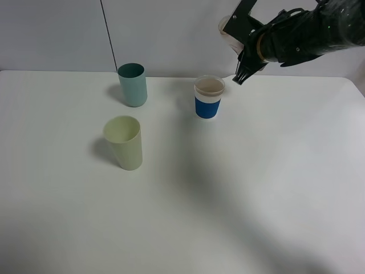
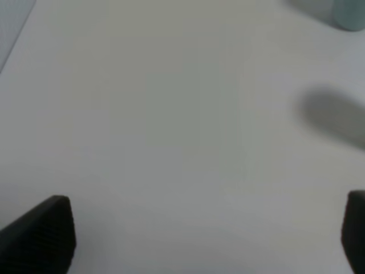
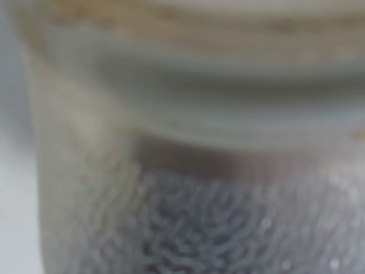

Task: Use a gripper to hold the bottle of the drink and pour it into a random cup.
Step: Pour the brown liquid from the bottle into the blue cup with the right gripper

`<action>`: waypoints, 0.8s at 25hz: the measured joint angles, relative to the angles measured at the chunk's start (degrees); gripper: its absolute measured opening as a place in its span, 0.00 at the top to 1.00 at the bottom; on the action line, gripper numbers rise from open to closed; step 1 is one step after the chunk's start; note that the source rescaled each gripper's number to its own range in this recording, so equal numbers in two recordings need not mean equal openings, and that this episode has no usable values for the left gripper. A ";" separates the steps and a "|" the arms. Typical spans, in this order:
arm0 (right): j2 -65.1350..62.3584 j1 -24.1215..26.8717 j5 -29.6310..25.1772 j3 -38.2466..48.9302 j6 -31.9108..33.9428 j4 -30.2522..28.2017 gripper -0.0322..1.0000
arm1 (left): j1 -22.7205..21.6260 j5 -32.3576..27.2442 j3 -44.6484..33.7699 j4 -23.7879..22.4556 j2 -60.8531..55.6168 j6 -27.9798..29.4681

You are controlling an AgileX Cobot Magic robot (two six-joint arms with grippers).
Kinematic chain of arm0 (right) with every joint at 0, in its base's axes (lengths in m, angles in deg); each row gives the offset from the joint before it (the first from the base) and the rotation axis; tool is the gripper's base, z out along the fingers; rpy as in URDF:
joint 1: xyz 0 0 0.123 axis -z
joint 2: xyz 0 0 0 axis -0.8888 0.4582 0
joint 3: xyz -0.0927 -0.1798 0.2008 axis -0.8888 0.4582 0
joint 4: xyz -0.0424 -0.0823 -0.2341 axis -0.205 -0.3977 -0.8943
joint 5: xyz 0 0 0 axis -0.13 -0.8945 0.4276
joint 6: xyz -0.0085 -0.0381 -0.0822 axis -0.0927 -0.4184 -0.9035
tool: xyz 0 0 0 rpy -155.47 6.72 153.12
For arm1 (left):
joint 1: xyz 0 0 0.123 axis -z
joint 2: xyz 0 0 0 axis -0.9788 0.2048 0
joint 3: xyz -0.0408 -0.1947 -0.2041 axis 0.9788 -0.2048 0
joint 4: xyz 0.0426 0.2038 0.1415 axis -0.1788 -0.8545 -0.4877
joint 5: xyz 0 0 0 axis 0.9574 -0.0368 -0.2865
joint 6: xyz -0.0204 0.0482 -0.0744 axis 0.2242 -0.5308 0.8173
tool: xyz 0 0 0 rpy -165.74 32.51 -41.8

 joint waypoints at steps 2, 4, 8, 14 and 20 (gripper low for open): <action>0.00 -0.71 -2.07 0.00 -0.50 0.00 0.96 | 0.00 0.00 0.00 0.00 0.00 0.00; 0.00 -1.57 -4.12 0.00 -0.73 0.05 0.96 | 0.00 0.00 0.00 0.00 0.00 0.00; 0.00 -3.11 -7.95 0.00 -2.52 0.05 0.96 | 0.00 0.00 0.00 0.00 0.00 0.00; 0.34 -4.16 -12.74 -0.05 -7.74 0.10 0.96 | 0.00 0.00 0.00 0.00 0.00 0.00; 3.03 -5.28 -14.32 -0.05 -12.70 0.15 0.96 | 0.00 0.00 0.00 0.00 0.00 0.00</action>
